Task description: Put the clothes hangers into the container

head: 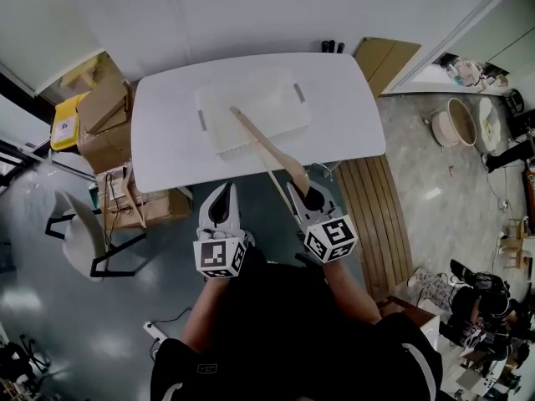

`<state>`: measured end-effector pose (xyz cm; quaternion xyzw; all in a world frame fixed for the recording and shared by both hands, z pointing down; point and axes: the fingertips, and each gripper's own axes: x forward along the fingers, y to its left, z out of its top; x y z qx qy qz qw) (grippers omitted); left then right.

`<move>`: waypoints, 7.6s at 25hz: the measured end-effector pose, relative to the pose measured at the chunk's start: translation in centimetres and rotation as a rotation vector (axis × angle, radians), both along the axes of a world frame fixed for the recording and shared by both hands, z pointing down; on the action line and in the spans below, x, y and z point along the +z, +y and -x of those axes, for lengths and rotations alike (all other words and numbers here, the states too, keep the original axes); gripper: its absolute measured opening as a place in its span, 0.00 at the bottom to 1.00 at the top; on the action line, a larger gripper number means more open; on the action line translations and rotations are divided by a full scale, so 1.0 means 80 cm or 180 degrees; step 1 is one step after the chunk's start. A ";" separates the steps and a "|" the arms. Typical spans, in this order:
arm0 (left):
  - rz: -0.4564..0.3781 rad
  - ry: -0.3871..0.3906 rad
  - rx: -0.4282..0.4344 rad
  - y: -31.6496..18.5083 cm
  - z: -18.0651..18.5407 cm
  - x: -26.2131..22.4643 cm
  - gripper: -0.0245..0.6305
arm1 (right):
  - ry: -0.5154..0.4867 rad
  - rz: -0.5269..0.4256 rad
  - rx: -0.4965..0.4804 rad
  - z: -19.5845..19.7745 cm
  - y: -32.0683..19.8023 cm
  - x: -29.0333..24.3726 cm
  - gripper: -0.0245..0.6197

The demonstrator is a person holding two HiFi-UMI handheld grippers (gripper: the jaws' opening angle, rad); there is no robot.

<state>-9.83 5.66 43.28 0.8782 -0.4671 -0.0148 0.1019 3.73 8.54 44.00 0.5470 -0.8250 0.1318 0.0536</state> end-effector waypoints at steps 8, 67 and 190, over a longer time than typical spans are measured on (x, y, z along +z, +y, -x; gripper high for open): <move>0.0067 0.0076 0.0071 -0.050 0.028 0.009 0.04 | 0.0023 -0.0005 0.0098 0.023 -0.039 -0.001 0.13; 0.0153 -0.0058 -0.0429 -0.233 -0.033 0.021 0.04 | 0.0222 0.0263 -0.0957 -0.037 -0.245 0.025 0.13; 0.0550 -0.0141 -0.0880 -0.320 -0.034 0.081 0.04 | 0.1751 0.1591 -0.2310 0.013 -0.380 0.220 0.13</move>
